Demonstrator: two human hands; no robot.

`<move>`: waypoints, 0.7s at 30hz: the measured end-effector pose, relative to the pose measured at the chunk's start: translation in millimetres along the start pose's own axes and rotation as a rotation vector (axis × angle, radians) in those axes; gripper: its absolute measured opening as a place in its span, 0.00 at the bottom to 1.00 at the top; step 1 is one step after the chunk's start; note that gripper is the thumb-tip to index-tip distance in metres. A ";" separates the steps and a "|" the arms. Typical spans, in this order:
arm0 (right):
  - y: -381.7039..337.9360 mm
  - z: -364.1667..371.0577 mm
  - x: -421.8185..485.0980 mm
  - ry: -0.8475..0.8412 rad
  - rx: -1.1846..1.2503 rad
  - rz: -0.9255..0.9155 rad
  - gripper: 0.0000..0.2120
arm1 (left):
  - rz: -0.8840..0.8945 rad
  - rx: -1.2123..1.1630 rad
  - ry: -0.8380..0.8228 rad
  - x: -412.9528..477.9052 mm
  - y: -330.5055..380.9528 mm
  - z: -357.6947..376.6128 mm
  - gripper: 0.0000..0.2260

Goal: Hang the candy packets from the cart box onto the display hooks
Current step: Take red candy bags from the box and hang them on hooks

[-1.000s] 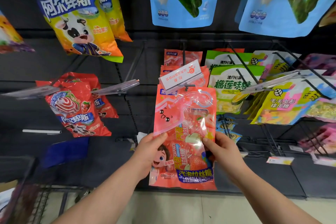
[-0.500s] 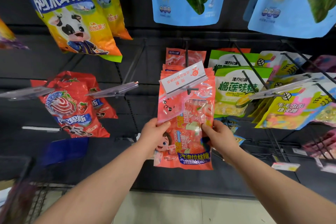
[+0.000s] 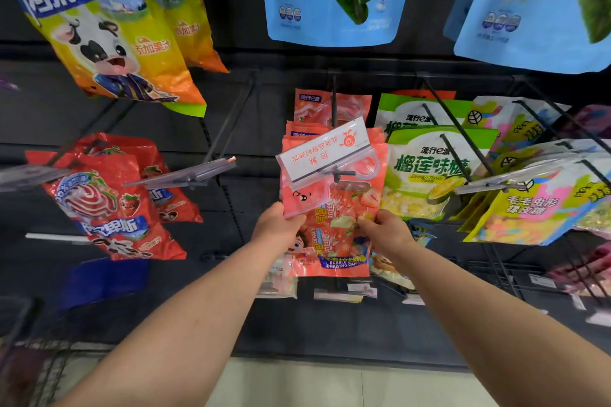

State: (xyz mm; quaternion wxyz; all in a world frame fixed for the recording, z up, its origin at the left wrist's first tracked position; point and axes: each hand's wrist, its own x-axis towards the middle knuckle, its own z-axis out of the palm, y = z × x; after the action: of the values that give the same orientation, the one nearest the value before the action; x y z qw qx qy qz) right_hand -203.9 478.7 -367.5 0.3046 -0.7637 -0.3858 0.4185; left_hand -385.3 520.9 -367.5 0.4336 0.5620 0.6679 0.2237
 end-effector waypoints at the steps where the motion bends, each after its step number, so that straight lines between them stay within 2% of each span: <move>1: -1.6 0.0 -2.0 -0.005 0.008 -0.001 0.09 | -0.002 0.017 0.010 1.7 -0.4 0.5 0.04; 4: -6.6 -0.1 -8.0 0.007 -0.058 -0.005 0.13 | -0.002 0.072 0.035 5.4 -2.2 0.6 0.05; 9: -6.2 -1.3 -17.4 0.070 -0.269 -0.039 0.26 | 0.004 0.172 0.072 1.1 -6.5 -4.5 0.15; 11: -1.8 -1.1 -27.4 0.100 -0.459 -0.145 0.26 | 0.053 0.305 0.098 -7.2 -10.6 -10.1 0.22; 15: 0.9 1.4 -47.5 0.081 -0.943 -0.433 0.29 | 0.189 0.782 0.056 -31.7 -14.7 -26.4 0.31; 17: -5.0 4.9 -55.6 0.003 -1.041 -0.496 0.30 | 0.207 0.924 0.010 -45.5 -13.5 -36.1 0.33; 21: -21.7 19.7 -71.3 -0.079 -1.113 -0.569 0.32 | 0.223 0.985 0.020 -69.3 -16.4 -56.8 0.34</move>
State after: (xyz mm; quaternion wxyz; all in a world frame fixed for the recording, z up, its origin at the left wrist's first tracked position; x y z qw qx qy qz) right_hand -253.5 432.6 -330.8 -0.0537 -0.6591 -0.7453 0.0852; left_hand -442.2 461.8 -328.0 0.0839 0.7657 0.6341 -0.0673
